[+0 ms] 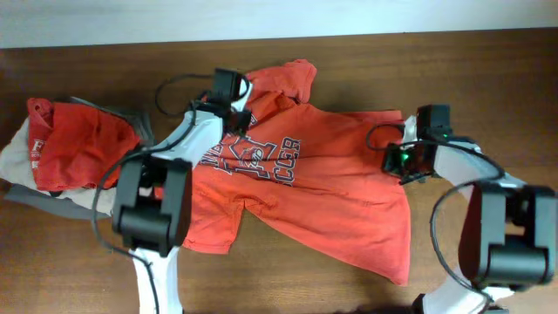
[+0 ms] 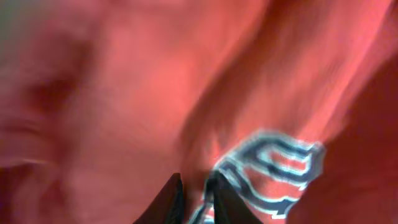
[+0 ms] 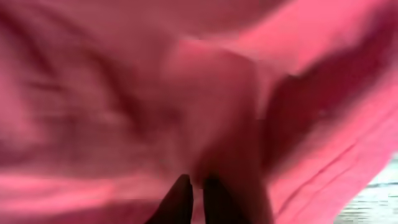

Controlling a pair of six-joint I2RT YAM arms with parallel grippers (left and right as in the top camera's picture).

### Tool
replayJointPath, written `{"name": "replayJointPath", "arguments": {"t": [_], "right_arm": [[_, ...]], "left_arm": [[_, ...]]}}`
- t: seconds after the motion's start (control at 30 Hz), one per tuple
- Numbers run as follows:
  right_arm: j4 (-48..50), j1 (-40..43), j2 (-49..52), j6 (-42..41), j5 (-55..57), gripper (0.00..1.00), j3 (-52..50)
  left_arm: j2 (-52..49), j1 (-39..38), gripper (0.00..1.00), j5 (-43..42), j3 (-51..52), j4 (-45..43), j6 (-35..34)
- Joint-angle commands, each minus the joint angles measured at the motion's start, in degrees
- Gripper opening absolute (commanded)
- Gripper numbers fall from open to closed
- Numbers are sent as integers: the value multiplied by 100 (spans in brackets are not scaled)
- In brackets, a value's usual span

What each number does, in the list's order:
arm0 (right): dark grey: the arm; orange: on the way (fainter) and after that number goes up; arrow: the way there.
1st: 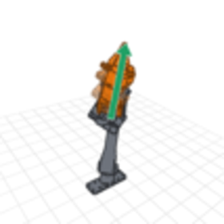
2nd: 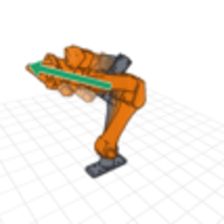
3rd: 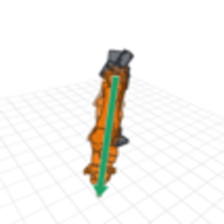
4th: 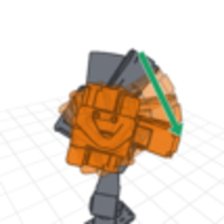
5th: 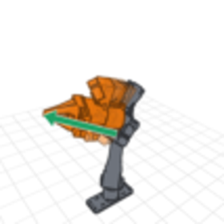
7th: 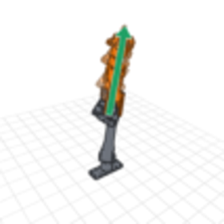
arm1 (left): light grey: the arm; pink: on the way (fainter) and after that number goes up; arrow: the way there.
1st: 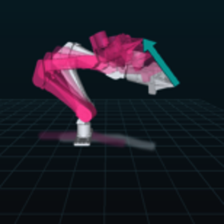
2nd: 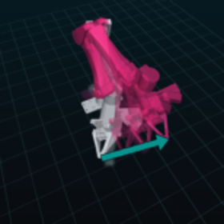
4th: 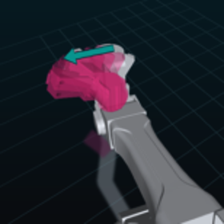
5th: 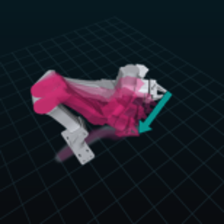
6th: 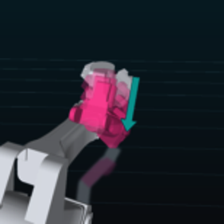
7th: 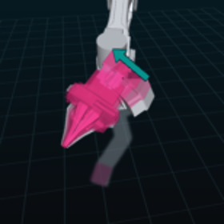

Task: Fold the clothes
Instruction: 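Pull the collar with left gripper and right sleeve outward to smooth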

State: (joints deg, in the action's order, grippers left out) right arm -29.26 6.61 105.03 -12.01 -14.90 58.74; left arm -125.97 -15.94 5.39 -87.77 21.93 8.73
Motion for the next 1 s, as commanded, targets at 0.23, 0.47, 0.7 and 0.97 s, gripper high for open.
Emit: {"name": "replayJointPath", "arguments": {"t": [0.23,0.47,0.7,0.97], "right_arm": [[-402,444,109,-935,3486,15,146],[-1161,684,107,-938,3099,16,933],[-2232,575,98,-619,1963,19,2159],[-2151,420,122,-472,1003,18,2087]], "left_arm": [[-249,35,16,52,-4,382,166],[-243,31,17,59,-7,492,166],[-13,-109,34,63,-269,511,166],[85,-129,45,-31,-680,203,166]]}}
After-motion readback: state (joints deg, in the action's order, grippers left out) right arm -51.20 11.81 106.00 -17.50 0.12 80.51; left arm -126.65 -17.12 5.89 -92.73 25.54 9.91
